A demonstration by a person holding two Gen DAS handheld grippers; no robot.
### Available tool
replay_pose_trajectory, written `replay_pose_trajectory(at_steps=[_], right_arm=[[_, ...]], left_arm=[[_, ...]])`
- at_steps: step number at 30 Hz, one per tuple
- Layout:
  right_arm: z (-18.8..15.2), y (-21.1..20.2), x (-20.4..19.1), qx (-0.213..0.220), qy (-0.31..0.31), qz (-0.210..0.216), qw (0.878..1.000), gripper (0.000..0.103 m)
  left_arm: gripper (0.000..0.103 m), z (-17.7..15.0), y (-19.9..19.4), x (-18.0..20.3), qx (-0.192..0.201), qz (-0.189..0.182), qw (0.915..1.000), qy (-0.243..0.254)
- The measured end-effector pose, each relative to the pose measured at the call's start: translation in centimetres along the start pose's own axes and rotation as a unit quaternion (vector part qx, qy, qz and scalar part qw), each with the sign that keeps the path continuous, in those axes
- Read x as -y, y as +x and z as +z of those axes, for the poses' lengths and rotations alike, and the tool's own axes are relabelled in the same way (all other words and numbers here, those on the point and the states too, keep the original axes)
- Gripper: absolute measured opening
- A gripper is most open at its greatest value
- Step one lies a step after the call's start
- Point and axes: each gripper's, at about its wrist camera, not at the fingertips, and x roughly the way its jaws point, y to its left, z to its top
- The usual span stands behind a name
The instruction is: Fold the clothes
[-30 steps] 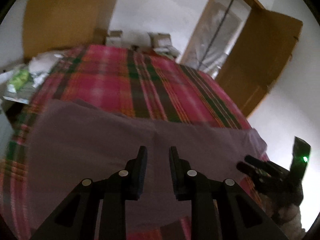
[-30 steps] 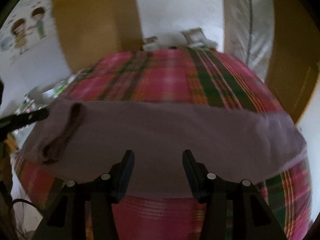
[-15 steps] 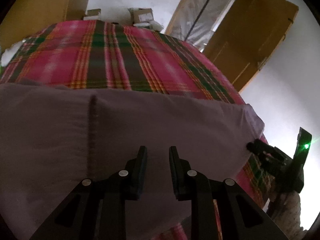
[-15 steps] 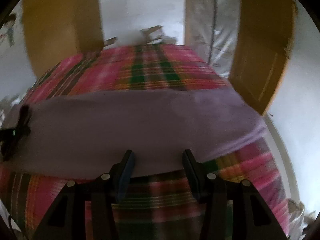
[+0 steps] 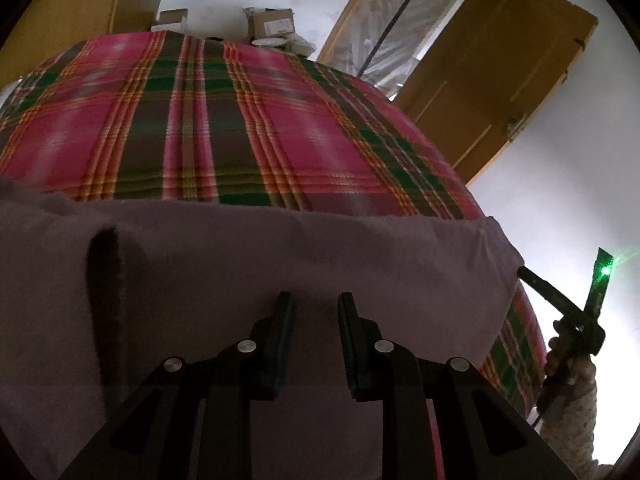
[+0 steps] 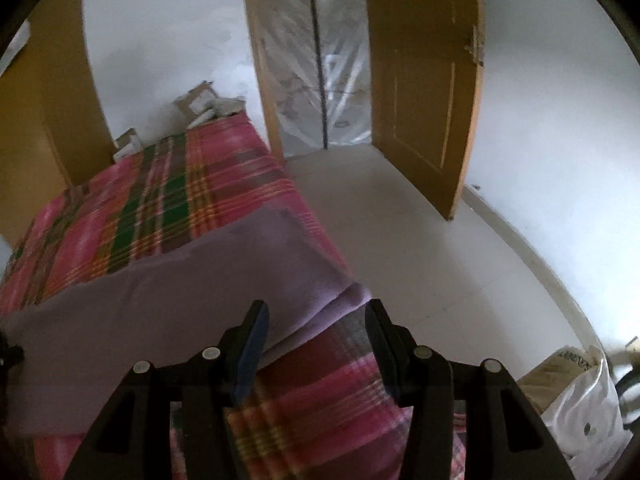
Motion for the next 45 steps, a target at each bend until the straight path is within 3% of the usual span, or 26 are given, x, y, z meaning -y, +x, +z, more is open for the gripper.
replay_pose_trajectory(at_steps=[4, 8, 10, 14, 18, 22, 27, 33, 45], right_arm=[[0.9, 1.4, 0.6, -0.032, 0.023, 0.003, 0.999, 0.051], [1.4, 1.9, 1.0, -0.036, 0.047, 0.008, 0.998, 0.051], [1.3, 1.9, 1.0, -0.031, 0.054, 0.006, 0.998, 0.046], [1.1, 1.7, 0.6, -0.025, 0.043, 0.015, 0.999, 0.018], [1.2, 1.4, -0.1, -0.021, 0.029, 0.034, 0.999, 0.011], [1.3, -0.2, 0.9, 0.003, 0.052, 0.047, 0.998, 0.011], [1.0, 1.3, 1.1, -0.025, 0.058, 0.044, 0.997, 0.011], [0.7, 1.8, 2.5, -0.030, 0.090, 0.068, 0.993, 0.015], [1.9, -1.3, 0.1, 0.018, 0.039, 0.095, 0.995, 0.010]], left_arm=[[0.023, 0.4, 0.5, 0.4, 0.000, 0.002, 1.0000, 0.006], [0.024, 0.7, 0.9, 0.9, -0.004, 0.003, 0.9999, 0.015], [0.024, 0.9, 1.0, 0.9, -0.005, 0.000, 0.9999, 0.011], [0.024, 1.0, 1.2, 0.9, -0.006, -0.002, 1.0000, 0.006], [0.024, 1.0, 1.1, 0.8, -0.008, -0.005, 1.0000, 0.004], [0.024, 1.0, 1.1, 0.8, -0.009, -0.006, 0.9999, 0.002], [0.024, 1.0, 1.1, 0.8, -0.009, -0.005, 0.9999, 0.003], [0.024, 1.1, 1.2, 0.8, -0.011, -0.006, 0.9999, -0.001], [0.024, 1.1, 0.5, 1.0, -0.024, -0.036, 0.9989, -0.018]])
